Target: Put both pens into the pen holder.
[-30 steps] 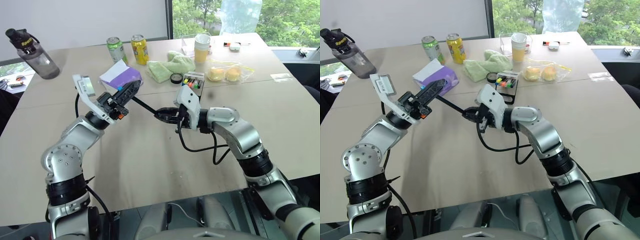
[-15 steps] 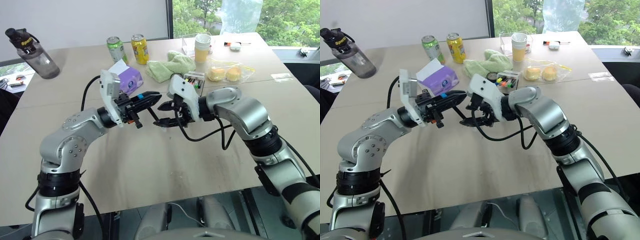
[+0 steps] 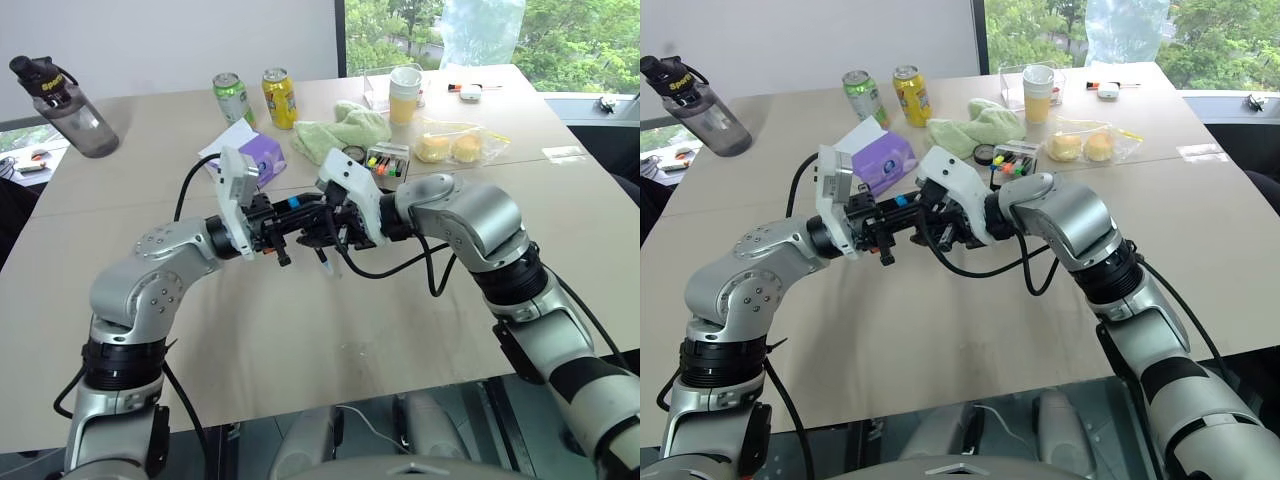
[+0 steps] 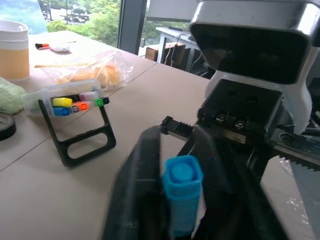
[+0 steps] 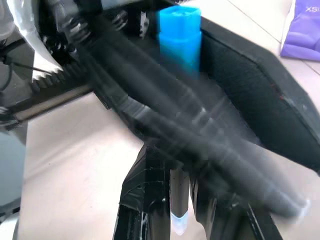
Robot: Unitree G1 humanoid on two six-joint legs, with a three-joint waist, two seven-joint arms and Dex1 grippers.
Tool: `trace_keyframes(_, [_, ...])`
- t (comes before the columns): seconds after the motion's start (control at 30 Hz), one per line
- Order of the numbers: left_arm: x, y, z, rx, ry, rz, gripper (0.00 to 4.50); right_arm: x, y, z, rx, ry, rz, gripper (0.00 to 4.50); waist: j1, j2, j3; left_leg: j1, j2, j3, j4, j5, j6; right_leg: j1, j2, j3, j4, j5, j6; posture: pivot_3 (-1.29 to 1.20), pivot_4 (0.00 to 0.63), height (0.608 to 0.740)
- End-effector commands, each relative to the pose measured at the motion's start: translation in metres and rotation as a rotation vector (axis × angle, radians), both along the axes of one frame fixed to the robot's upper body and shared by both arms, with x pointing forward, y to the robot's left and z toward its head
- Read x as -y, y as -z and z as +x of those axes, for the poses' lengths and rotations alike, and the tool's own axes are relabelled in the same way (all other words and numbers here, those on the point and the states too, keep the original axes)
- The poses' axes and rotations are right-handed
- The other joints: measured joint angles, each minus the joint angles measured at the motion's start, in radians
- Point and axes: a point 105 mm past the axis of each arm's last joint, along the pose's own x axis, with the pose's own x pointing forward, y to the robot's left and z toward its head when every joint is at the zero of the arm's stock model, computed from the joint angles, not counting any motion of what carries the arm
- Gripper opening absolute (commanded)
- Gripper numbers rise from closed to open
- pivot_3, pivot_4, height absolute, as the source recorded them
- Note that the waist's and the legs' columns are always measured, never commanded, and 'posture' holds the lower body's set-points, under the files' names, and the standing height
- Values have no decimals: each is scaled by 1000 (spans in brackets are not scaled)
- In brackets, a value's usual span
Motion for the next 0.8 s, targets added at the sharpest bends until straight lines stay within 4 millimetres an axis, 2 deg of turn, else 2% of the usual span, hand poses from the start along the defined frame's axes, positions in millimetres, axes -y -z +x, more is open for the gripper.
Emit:
trace_keyframes(0.03, [-3, -17, 2, 83, -31, -22, 2686, 3, -11, -1, 125, -18, 18, 112, 1, 0, 0, 0, 0, 0, 0, 0, 0, 0, 0, 0, 0, 0, 0, 0, 150, 740])
trace_keyframes(0.13, [-8, -15, 5, 58, -52, -15, 4112, 11, -3, 11, 201, 28, -19, 112, 2, 0, 0, 0, 0, 0, 0, 0, 0, 0, 0, -1, 0, 0, 0, 0, 150, 740])
trace_keyframes(0.17, [-10, -14, 3, 45, -51, -20, 4427, 14, -1, 16, 242, 45, -32, 112, 2, 0, 0, 0, 0, 0, 0, 0, 0, 0, 0, -1, 0, 0, 0, 0, 150, 740])
trace_keyframes(0.3, [-21, -10, -1, 35, -83, -7, 4427, 31, 1, 31, 316, 119, -29, 112, -3, 0, 0, 0, 0, 1, 0, 0, 0, -1, 0, 0, 0, 0, 0, 0, 150, 740])
trace_keyframes(0.43, [-37, -8, -2, 34, -135, 11, 4427, 38, -37, 26, 485, 96, 199, 112, 1, 0, 0, -1, 0, 1, 0, 0, 0, -1, 0, 0, 0, 0, 0, 0, 150, 740])
trace_keyframes(0.5, [-45, -2, 0, 48, -183, 71, 4427, 43, -49, 21, 590, 82, 278, 112, 1, 0, 0, -1, 0, 1, 0, 0, 0, -1, 0, 0, 0, 0, 0, 0, 150, 740])
trace_keyframes(0.6, [-59, 10, 14, 75, -305, 165, 4427, 51, -48, 22, 799, 54, 258, 112, 3, 0, 0, 0, 0, 1, 0, 0, 0, -1, 0, -1, 0, 0, 0, 0, 150, 740])
trace_keyframes(0.67, [-58, 10, 14, 86, -300, 162, 4427, 54, -44, 24, 917, 18, 224, 112, 4, 0, 0, 0, 0, 1, -1, 0, 0, -1, 0, -1, 0, 0, 0, 0, 150, 740])
trace_keyframes(0.8, [-50, 9, 10, 88, -270, 151, 4427, 58, -51, 27, 1140, -37, 236, 112, 2, 0, 0, 0, 0, 1, 0, 0, 0, 0, 0, -1, 0, 0, 0, 0, 150, 740])
